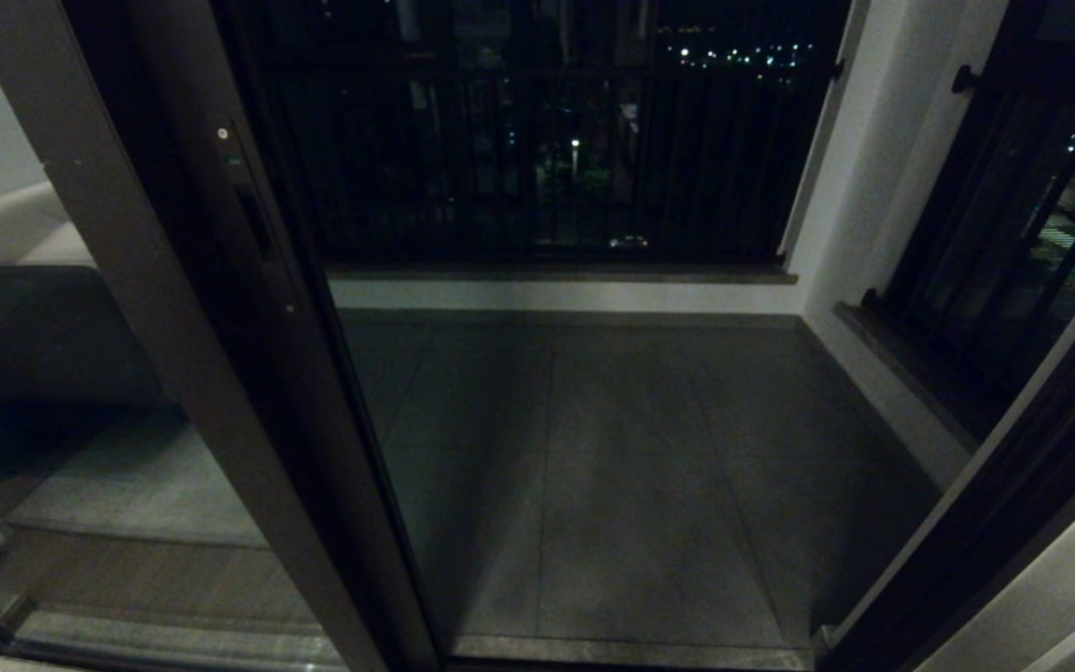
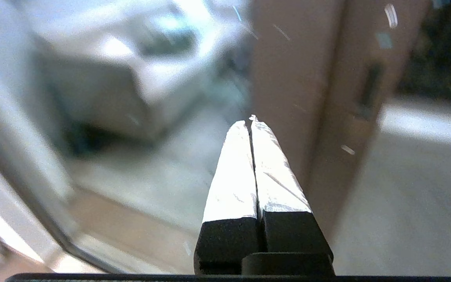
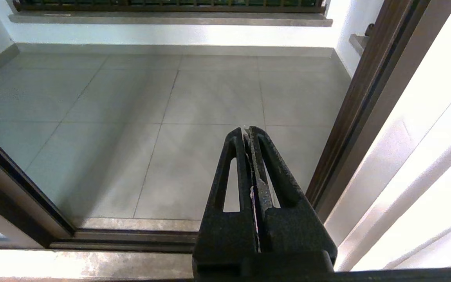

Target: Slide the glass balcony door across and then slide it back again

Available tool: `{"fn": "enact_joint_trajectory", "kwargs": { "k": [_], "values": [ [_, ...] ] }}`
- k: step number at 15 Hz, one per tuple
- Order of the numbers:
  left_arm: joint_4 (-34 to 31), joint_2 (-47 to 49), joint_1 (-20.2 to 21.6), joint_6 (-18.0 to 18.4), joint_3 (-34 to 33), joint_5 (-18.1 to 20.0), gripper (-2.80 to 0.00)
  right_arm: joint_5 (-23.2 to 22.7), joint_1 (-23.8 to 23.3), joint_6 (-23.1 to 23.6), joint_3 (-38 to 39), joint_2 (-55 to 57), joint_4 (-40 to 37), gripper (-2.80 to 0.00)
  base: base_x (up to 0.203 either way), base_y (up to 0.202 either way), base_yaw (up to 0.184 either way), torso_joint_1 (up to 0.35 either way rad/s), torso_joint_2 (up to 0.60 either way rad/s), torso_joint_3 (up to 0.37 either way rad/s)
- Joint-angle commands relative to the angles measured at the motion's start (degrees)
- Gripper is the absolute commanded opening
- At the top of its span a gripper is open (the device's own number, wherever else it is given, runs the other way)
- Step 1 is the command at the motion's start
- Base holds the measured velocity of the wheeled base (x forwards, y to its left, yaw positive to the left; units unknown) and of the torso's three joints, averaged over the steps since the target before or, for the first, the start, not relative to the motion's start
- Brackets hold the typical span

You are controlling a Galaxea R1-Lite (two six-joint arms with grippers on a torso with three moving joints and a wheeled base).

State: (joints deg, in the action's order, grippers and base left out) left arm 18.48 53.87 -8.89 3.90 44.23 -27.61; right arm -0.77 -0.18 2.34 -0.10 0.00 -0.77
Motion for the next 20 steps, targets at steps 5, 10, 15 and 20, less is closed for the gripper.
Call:
{"fn": "enact_joint_trajectory", "kwargs": {
  "k": [5, 10, 15, 20],
  "values": [
    [-18.33, -35.35, 4.56, 5.55, -4.79, 6.52, -2.80, -0.02, 0.01, 0.03, 0.01, 0.00, -0.02, -2.80, 0.000, 0.000, 0.000, 0.000, 0.00, 0.000],
    [-22.31, -47.04, 7.82, 4.54, -24.72, 16.88, -2.80, 0.06, 0.01, 0.03, 0.01, 0.00, -0.02, -2.80, 0.000, 0.000, 0.000, 0.000, 0.00, 0.000],
    [-15.75, -53.94, 8.47, -0.91, -44.23, 31.46, -2.80, -0.01, 0.01, -0.05, 0.01, 0.00, 0.00, -2.80, 0.000, 0.000, 0.000, 0.000, 0.00, 0.000],
    [-17.74, -53.94, 8.54, -0.14, -44.17, 27.60, -2.80, 0.06, 0.01, -0.06, 0.01, 0.00, -0.02, -2.80, 0.000, 0.000, 0.000, 0.000, 0.00, 0.000]
  ]
}}
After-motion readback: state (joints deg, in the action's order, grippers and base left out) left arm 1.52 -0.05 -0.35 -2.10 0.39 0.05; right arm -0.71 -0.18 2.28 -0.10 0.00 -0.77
